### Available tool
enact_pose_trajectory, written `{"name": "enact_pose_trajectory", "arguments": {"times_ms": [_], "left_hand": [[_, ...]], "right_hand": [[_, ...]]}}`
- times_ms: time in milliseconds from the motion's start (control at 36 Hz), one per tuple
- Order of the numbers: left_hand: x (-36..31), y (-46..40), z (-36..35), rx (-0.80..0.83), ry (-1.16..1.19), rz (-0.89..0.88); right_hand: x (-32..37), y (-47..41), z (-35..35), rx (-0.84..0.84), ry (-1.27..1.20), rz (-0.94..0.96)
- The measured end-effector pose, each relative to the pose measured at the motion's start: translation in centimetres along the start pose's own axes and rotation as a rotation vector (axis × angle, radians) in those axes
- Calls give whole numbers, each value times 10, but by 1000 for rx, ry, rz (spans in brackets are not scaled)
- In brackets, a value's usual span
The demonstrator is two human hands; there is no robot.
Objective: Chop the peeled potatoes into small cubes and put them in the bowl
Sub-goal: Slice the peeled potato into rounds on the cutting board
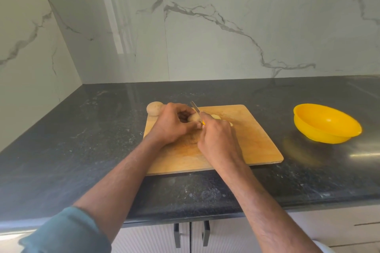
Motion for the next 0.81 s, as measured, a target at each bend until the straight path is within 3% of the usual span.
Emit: {"name": "enact_pose_trajectory", "arguments": {"times_ms": [806], "left_hand": [[-3,1,-6,37,-164,-111]], "right_hand": [[1,17,8,112,84,23]]}}
Point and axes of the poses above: each hand's wrist, its own y-axis away from the middle knuckle, its own z-axis out of the back of the hand, x = y × z, the point moved 5 cm from there along -y, towards the middle knuckle, and after that the axes turned 2 degrees about -x, right-handed, at the moved point
